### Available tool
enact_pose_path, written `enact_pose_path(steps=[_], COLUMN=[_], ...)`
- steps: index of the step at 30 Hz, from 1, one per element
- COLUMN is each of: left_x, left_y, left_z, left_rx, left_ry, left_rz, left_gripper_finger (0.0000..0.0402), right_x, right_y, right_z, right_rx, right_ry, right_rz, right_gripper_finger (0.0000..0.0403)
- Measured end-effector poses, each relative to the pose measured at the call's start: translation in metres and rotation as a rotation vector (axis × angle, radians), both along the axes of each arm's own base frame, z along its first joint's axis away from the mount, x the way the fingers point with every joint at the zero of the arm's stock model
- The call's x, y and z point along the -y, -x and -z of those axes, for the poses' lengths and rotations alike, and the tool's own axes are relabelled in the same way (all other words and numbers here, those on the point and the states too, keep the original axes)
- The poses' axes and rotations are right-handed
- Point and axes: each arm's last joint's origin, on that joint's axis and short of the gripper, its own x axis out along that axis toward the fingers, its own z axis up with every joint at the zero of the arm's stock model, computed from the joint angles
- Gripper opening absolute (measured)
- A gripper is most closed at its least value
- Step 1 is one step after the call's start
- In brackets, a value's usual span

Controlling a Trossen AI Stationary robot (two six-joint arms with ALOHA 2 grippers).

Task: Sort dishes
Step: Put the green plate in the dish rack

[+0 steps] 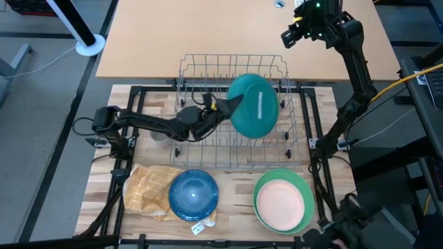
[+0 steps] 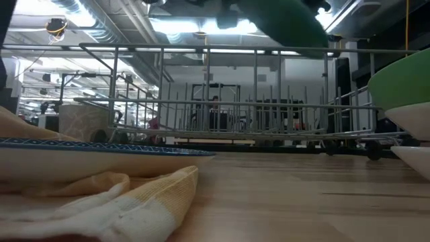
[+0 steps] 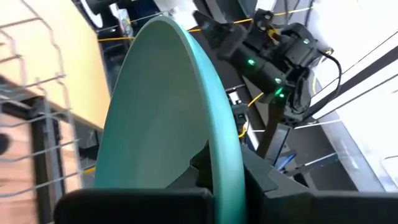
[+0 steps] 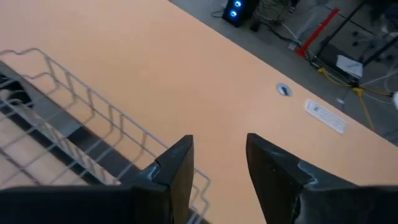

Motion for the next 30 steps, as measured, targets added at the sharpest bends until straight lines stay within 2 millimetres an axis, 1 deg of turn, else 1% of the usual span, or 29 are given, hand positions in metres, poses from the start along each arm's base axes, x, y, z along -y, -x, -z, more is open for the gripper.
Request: enact_pose_path(steps=[3,6,8,10,13,17,20,22,25,30], left_x=[0.000,0.002,0.004,0.004,-0.003,-0.029,-0.052,-0.069,-0.093,-0.131], left_y=[-0.015,-0.025,-0.028,-0.029,-0.027,-0.023,-0.022,-0.022,-0.027,-0.041], left_z=[-0.004,-0.002,0.000,0.000,-0.002,-0.003,-0.001,0.001,0.003,0.004], left_rx=[-0.030,-0.115,-0.175,-0.198,-0.202,-0.207,-0.182,-0.149,-0.118,-0.104], left_ry=[-0.015,-0.010,-0.007,-0.006,-0.013,-0.001,0.012,0.005,-0.008,-0.039], left_rz=[-0.006,0.001,0.000,-0.025,-0.128,-0.237,-0.280,-0.277,-0.262,-0.264], left_gripper_finger=[0.0016,0.0016,0.0016,0.0016,0.0016,0.0016,0.0016,0.0017,0.0017,0.0017], right_x=[0.005,0.010,0.013,0.015,0.017,0.018,0.018,0.018,0.018,0.018], right_y=[0.008,0.016,0.022,0.027,0.031,0.032,0.032,0.032,0.031,0.031], right_z=[0.000,0.000,0.000,0.000,0.000,0.000,0.000,0.000,0.000,0.000], right_rx=[-0.016,-0.017,-0.017,-0.016,-0.002,0.018,0.023,0.024,0.028,0.033], right_ry=[0.006,0.005,0.004,0.004,-0.004,-0.014,-0.016,-0.016,-0.017,-0.018], right_rz=[0.024,0.055,0.077,0.093,0.088,0.059,0.049,0.047,0.039,0.032], right_gripper_finger=[0.0152,0.0152,0.0152,0.0152,0.0152,0.0152,0.0152,0.0152,0.0152,0.0152])
